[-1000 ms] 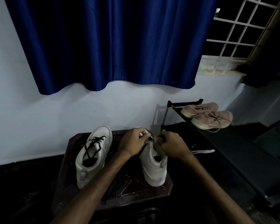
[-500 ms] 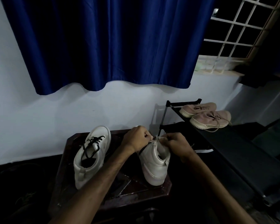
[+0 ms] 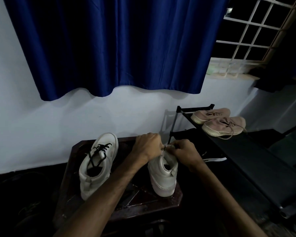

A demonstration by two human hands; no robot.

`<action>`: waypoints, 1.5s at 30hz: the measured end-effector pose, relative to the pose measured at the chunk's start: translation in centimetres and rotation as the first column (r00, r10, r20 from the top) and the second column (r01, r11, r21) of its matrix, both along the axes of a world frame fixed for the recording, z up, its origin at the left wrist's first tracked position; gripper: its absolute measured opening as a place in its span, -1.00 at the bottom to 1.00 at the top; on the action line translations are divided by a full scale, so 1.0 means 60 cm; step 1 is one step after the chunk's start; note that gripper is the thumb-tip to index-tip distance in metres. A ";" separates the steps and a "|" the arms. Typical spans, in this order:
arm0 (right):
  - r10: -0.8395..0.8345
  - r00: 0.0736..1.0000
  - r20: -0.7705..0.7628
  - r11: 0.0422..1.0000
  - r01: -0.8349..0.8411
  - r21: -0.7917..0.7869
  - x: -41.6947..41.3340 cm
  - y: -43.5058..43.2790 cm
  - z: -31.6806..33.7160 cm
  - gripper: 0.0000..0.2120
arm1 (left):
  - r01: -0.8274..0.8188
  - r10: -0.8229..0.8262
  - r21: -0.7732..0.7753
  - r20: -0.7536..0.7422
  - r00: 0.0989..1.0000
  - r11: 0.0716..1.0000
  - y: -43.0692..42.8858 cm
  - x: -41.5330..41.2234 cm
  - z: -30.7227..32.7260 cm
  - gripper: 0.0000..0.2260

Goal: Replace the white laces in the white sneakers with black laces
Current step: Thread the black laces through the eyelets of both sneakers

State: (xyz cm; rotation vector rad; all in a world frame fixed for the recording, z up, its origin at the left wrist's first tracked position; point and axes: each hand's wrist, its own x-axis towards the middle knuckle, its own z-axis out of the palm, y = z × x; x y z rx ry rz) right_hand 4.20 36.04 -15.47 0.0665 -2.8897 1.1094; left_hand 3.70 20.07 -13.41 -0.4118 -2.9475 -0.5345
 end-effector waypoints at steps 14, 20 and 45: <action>-0.088 0.993 -0.079 0.994 0.093 0.058 0.017 -0.020 0.004 -0.69 | -0.082 0.079 -0.034 -0.099 0.992 0.996 0.019 0.005 -0.031 -0.81; -0.082 0.993 -0.080 0.996 0.084 0.018 0.035 -0.035 0.002 -0.77 | -0.053 0.044 0.217 0.046 0.998 0.975 -0.014 0.010 -0.047 -0.82; -0.126 0.992 -0.026 0.918 0.106 -0.382 0.044 -0.045 -0.060 -0.81 | -0.026 -0.016 0.211 0.196 0.981 0.977 -0.028 0.002 -0.021 -0.74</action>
